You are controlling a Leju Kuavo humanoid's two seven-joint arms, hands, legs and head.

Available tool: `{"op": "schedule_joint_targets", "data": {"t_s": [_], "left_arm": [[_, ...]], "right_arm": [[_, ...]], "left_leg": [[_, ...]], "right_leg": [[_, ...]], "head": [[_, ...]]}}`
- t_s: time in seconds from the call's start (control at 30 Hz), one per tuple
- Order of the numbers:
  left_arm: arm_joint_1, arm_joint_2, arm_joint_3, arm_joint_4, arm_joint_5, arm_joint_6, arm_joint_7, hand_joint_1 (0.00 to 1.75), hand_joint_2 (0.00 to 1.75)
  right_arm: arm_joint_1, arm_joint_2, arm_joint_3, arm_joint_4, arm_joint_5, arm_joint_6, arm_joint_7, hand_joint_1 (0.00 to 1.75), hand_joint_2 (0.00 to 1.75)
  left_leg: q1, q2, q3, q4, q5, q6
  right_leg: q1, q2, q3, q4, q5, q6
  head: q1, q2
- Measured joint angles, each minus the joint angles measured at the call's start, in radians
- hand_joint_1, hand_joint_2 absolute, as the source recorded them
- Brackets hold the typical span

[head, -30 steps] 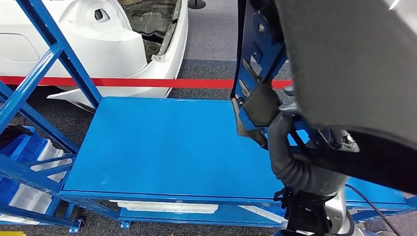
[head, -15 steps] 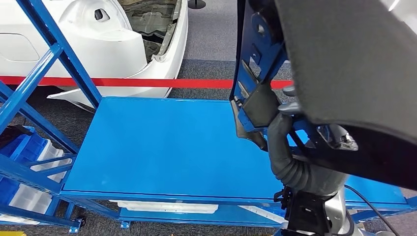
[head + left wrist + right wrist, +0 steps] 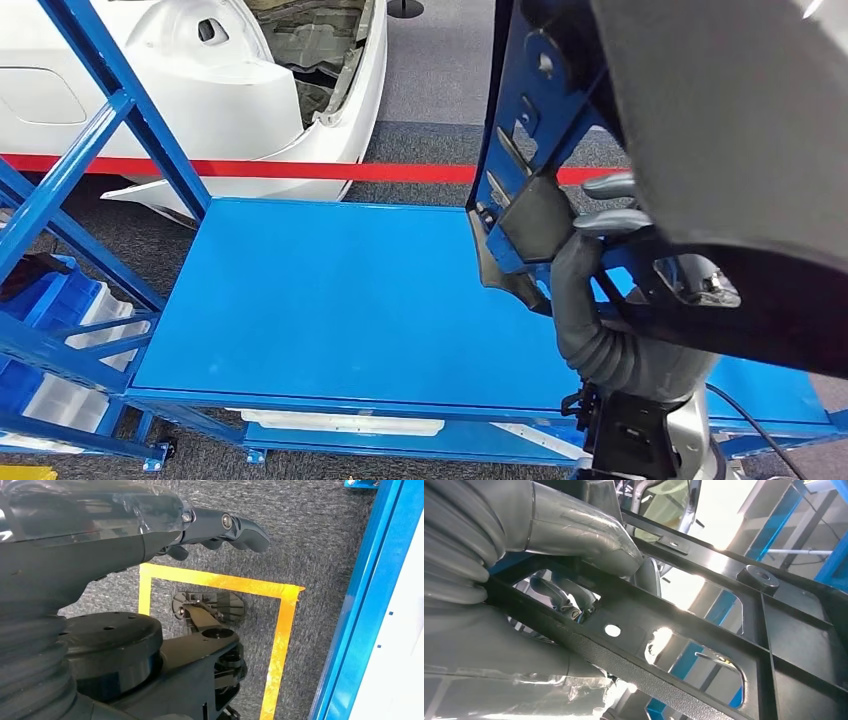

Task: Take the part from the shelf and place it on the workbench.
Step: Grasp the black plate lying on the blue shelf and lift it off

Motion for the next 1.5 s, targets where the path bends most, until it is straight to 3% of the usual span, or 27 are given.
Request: {"op": "schedule_joint_targets", "data": {"t_s": [0.07,0.13,0.23,0.3,0.4,0.43,0.47,0.5,0.53,0.6,0.63,0.67,0.77,0.83,0.93,0.97,1.0,1.03,1.1,1.17,1.43,1.5], "left_arm": [[0.002,0.0,0.0,0.0,0.001,0.001,0.0,0.0,1.75],[0.002,0.0,0.0,0.001,0.002,0.003,0.0,0.0,1.75],[0.003,0.0,0.0,0.003,0.004,0.002,0.0,0.0,1.75],[0.003,0.0,0.0,0.004,0.004,0.0,0.001,0.0,1.75],[0.003,0.0,0.0,0.004,0.004,-0.002,0.001,0.0,1.75],[0.004,0.0,0.0,0.004,0.005,-0.002,0.001,0.0,1.75],[0.005,0.0,0.0,0.005,0.005,-0.002,0.001,0.0,1.75],[0.005,0.0,0.0,0.005,0.006,-0.002,0.001,0.0,1.75],[0.005,0.0,0.001,0.005,0.006,-0.001,0.001,0.0,1.75],[0.005,0.0,0.001,0.005,0.006,0.003,0.0,0.0,1.75],[0.004,0.0,0.001,0.005,0.006,0.004,0.0,0.0,1.75],[0.004,0.0,0.001,0.005,0.006,0.005,-0.001,0.0,1.75],[0.007,-0.001,0.001,0.006,0.008,0.006,-0.002,0.0,1.75],[0.006,-0.002,0.001,0.006,0.009,0.006,-0.003,0.0,1.75],[0.005,-0.003,0.001,0.007,0.01,0.007,-0.004,0.0,1.75],[0.006,-0.003,0.001,0.007,0.011,0.007,-0.004,0.0,1.75],[0.006,-0.003,0.001,0.007,0.012,0.008,-0.004,0.0,1.75],[0.007,-0.003,0.001,0.007,0.014,0.008,-0.004,0.0,1.75],[0.006,-0.004,0.001,0.007,0.017,0.01,-0.004,0.0,1.75],[0.006,-0.006,0.001,0.007,0.019,0.011,-0.005,0.0,1.75],[0.005,-0.007,0.001,0.007,0.019,0.012,-0.005,0.0,1.75],[0.006,-0.007,0.001,0.007,0.019,0.012,-0.005,0.0,1.75]], "right_arm": [[0.001,0.0,0.0,0.0,-0.001,0.0,-0.004,1.75,1.75],[0.001,0.0,0.0,0.0,-0.004,0.0,-0.006,1.75,1.75],[0.002,-0.001,0.0,0.0,-0.007,-0.001,-0.008,1.75,1.75],[0.001,-0.001,0.0,0.0,-0.007,-0.001,-0.01,1.75,1.75],[0.0,-0.001,0.0,0.0,-0.007,-0.001,-0.01,1.75,1.75],[0.0,-0.001,0.0,0.0,-0.007,-0.001,-0.01,1.75,1.75],[0.0,-0.001,0.0,0.0,-0.007,-0.001,-0.01,1.75,1.75],[0.0,-0.001,0.0,0.0,-0.007,-0.001,-0.01,1.75,1.75],[0.0,-0.001,0.0,0.0,-0.007,-0.001,-0.01,1.75,1.75],[0.0,-0.001,0.0,0.0,-0.007,-0.001,-0.01,1.75,1.75],[0.0,-0.001,0.0,0.0,-0.007,-0.001,-0.01,1.75,1.75],[0.0,-0.001,0.0,0.0,-0.008,-0.001,-0.01,1.75,1.75],[0.0,-0.001,0.0,0.0,-0.01,-0.001,-0.01,1.75,1.75],[-0.001,-0.001,0.0,0.0,-0.011,-0.002,-0.01,1.75,1.75],[0.0,-0.001,-0.001,0.0,-0.014,-0.002,-0.01,1.75,1.75],[0.0,-0.001,-0.001,0.0,-0.015,-0.002,-0.011,1.75,1.75],[0.001,-0.001,-0.001,0.0,-0.016,-0.002,-0.012,1.75,1.75],[0.001,-0.001,-0.001,0.0,-0.017,-0.002,-0.015,1.75,1.75],[0.0,-0.001,-0.001,0.0,-0.021,-0.002,-0.022,1.75,1.75],[0.0,0.0,-0.001,0.0,-0.024,-0.002,-0.026,1.75,1.75],[0.0,0.0,-0.001,0.0,-0.025,-0.002,-0.027,1.75,1.75],[0.0,0.0,-0.001,0.0,-0.028,-0.002,-0.031,1.75,1.75]], "left_leg": [[0.008,-0.003,0.002,0.014,-0.012,-0.015],[0.007,-0.005,-0.005,0.035,-0.024,-0.032],[0.005,-0.006,-0.011,0.04,-0.025,-0.049],[0.007,-0.005,-0.017,0.064,-0.045,-0.057],[0.006,-0.003,-0.084,0.229,-0.143,-0.064],[0.005,-0.003,-0.11,0.292,-0.169,-0.063],[0.004,-0.003,-0.124,0.327,-0.176,-0.061],[0.003,-0.003,-0.119,0.324,-0.164,-0.057],[0.001,-0.003,-0.096,0.281,-0.134,-0.052],[-0.005,-0.003,-0.025,0.14,-0.069,-0.037],[-0.008,-0.004,-0.001,0.084,-0.051,-0.033],[-0.011,-0.004,0.009,0.052,-0.044,-0.029],[-0.013,-0.003,0.005,0.037,-0.039,-0.022],[-0.01,0.0,0.001,0.028,-0.027,-0.01],[-0.012,0.004,-0.013,0.027,-0.015,0.002],[-0.014,0.005,-0.019,0.029,-0.013,0.003],[-0.015,0.005,-0.023,0.032,-0.012,0.004],[-0.016,0.005,-0.027,0.036,-0.011,0.004],[-0.019,0.005,-0.03,0.042,-0.01,0.002],[-0.022,0.005,-0.033,0.045,-0.009,-0.001],[-0.024,0.005,-0.036,0.048,-0.008,-0.003],[-0.022,0.005,-0.039,0.048,-0.004,-0.009]], "right_leg": [[-0.009,-0.001,0.039,-0.117,0.081,0.011],[-0.011,0.003,0.067,-0.202,0.117,0.01],[-0.005,0.008,0.061,-0.206,0.115,-0.011],[-0.006,0.004,0.059,-0.208,0.119,-0.023],[-0.005,-0.003,0.056,-0.21,0.124,-0.036],[-0.003,-0.004,0.053,-0.21,0.125,-0.039],[-0.001,-0.005,0.052,-0.21,0.126,-0.04],[0.001,-0.005,0.052,-0.21,0.126,-0.041],[0.003,-0.005,0.052,-0.21,0.127,-0.041],[0.005,-0.004,0.053,-0.209,0.128,-0.039],[0.007,-0.004,0.052,-0.208,0.13,-0.036],[0.008,-0.004,0.05,-0.208,0.132,-0.032],[0.006,-0.004,0.044,-0.206,0.136,-0.017],[0.004,-0.004,0.028,-0.163,0.097,-0.009],[0.004,-0.004,-0.036,0.01,-0.007,-0.001],[0.004,-0.004,-0.047,0.049,-0.021,0.0],[0.004,-0.004,-0.041,0.053,-0.016,-0.001],[0.004,-0.004,-0.014,0.017,0.008,-0.004],[0.009,-0.004,0.067,-0.12,0.063,-0.015],[0.014,-0.004,0.112,-0.205,0.081,-0.023],[0.017,-0.005,0.113,-0.218,0.081,-0.024],[0.018,-0.004,0.109,-0.221,0.085,-0.027]], "head": [[0.002,0.0],[0.006,0.0],[0.001,0.0],[-0.006,0.0],[-0.019,0.0],[-0.021,0.0],[-0.022,0.0],[-0.022,0.0],[-0.022,0.0],[-0.022,0.0],[-0.022,0.0],[-0.021,0.0],[-0.02,0.0],[-0.014,0.0],[-0.002,0.0],[-0.001,0.0],[0.0,0.0],[0.002,0.0],[0.005,0.0],[0.007,0.0],[0.006,0.0],[0.007,0.0]]}}
